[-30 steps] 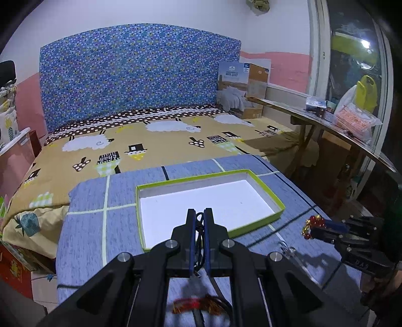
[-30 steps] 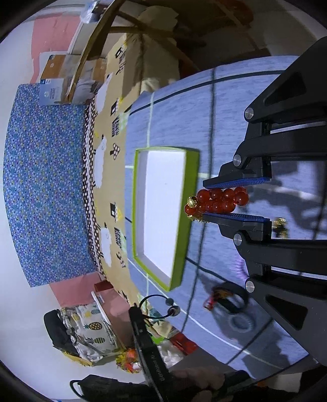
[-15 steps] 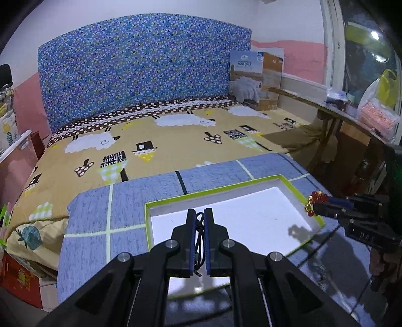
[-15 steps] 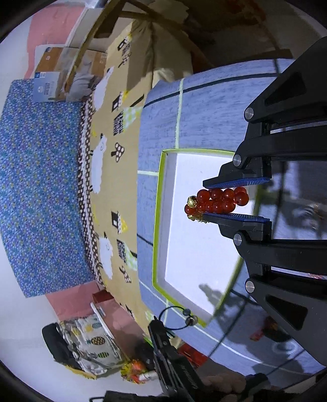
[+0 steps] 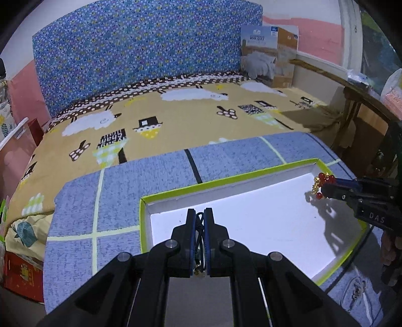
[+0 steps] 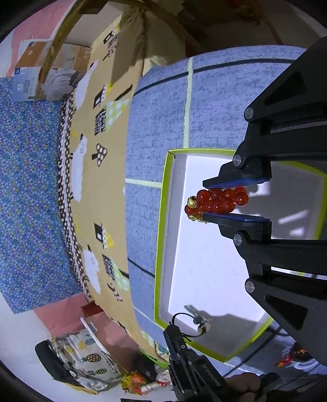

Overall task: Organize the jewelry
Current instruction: 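Open the right tool over the green box while the left tool releases the hair tie inside, then move both tools back toward the remaining jewelry on the bed, then grasp the red-cord charm with the left tool while the right tool grasps the black-gold charm, then carry the black-gold charm with the right tool while the left tool carries the red-cord charm to the box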

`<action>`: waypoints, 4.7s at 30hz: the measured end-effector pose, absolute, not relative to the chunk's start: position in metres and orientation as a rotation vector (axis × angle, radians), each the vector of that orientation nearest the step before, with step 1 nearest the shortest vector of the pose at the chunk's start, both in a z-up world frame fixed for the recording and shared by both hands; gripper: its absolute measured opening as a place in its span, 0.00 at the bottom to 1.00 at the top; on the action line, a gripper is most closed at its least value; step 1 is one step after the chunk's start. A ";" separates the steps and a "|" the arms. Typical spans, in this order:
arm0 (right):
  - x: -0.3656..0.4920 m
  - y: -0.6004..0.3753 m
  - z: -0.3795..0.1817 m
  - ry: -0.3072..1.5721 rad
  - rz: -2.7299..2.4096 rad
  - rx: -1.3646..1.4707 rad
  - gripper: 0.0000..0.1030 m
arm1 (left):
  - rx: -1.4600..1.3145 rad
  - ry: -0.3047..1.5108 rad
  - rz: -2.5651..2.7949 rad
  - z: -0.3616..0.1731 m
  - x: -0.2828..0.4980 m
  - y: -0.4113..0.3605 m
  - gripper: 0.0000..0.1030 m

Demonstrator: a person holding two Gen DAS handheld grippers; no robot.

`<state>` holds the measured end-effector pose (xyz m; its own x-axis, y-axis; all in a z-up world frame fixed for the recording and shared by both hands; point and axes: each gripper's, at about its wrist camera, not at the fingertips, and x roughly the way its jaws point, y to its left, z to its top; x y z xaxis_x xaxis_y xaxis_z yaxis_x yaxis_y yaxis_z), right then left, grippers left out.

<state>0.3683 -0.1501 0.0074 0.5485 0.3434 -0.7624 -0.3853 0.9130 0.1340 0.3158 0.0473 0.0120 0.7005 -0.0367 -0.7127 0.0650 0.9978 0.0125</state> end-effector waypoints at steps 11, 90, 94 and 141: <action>0.381 -0.149 -0.005 0.924 0.408 -0.055 0.19 | 0.027 0.870 -0.032 -0.006 0.326 0.049 0.07; 0.112 -0.190 0.012 0.812 0.510 0.001 0.39 | -0.074 0.728 -0.058 0.005 0.080 0.036 0.31; 0.116 -0.186 0.006 0.832 0.505 -0.005 0.39 | -0.110 0.756 -0.069 0.000 0.089 0.039 0.37; 0.134 -0.159 -0.017 0.887 0.465 -0.124 0.19 | -0.217 0.814 -0.121 -0.007 0.154 0.042 0.06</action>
